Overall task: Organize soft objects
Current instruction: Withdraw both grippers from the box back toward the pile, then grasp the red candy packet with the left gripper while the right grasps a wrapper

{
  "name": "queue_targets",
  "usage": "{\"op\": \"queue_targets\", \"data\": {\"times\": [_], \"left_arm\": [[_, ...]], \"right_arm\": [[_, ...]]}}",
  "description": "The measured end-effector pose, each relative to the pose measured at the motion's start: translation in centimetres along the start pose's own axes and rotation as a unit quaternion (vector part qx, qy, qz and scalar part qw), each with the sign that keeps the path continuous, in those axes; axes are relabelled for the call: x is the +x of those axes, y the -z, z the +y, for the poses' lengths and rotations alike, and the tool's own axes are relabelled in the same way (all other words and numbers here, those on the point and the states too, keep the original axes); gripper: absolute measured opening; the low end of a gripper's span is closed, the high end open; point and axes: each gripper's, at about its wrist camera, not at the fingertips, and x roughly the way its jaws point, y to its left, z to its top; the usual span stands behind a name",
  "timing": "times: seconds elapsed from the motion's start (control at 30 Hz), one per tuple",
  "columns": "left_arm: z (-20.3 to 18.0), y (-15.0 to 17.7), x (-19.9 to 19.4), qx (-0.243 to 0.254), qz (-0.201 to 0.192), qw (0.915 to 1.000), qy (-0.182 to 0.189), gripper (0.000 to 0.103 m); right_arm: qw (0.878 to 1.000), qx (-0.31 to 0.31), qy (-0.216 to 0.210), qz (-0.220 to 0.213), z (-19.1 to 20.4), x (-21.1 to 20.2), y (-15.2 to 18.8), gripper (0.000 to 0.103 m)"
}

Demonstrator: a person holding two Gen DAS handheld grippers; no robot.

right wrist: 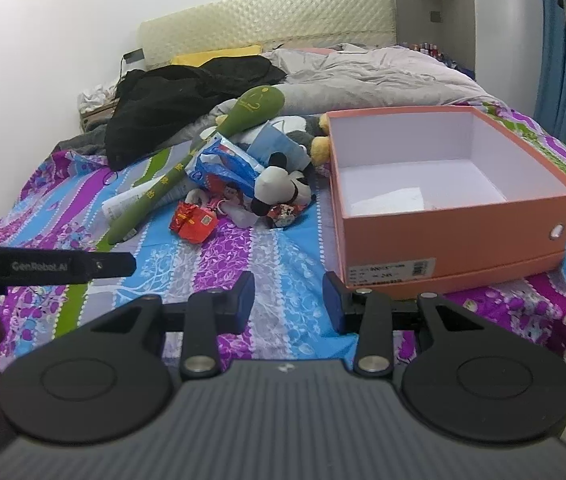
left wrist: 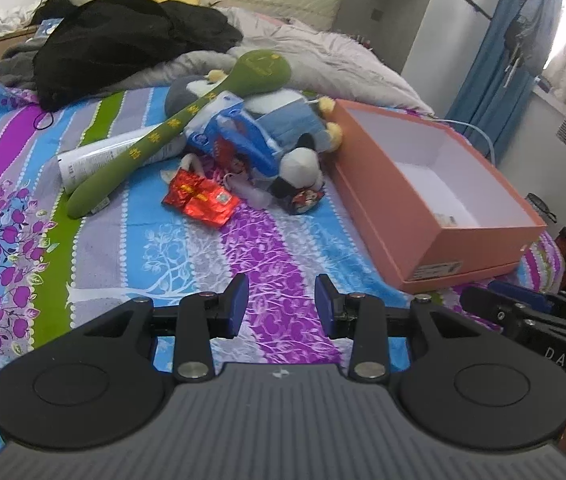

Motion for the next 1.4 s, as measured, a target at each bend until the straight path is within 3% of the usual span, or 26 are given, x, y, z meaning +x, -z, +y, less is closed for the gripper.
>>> {"op": "queue_targets", "data": {"times": [0.5,0.8,0.87,0.97,1.4], "left_arm": [[5.3,-3.1,10.2,-0.037,0.016,0.9987,-0.030,0.049],[8.4,-5.0,15.5,-0.077,0.020,0.9958,-0.046,0.064],[9.2,-5.6,16.5,-0.080,0.020,0.9952,-0.052,0.065],[10.1,-6.4,17.8,-0.075,0.019,0.9950,-0.064,0.066],[11.7,-7.5,22.4,-0.061,0.020,0.9954,-0.071,0.067]], "right_arm": [[0.999,-0.041,-0.004,0.018,2.8,10.7,-1.3,0.041],[0.998,-0.036,-0.010,0.046,3.2,18.2,-2.5,0.041],[0.998,-0.034,-0.011,0.048,3.3,19.5,-2.8,0.048],[0.999,-0.034,-0.002,0.041,3.5,20.9,-3.2,0.062],[0.996,-0.032,0.074,0.037,2.9,25.8,-4.0,0.062]]}}
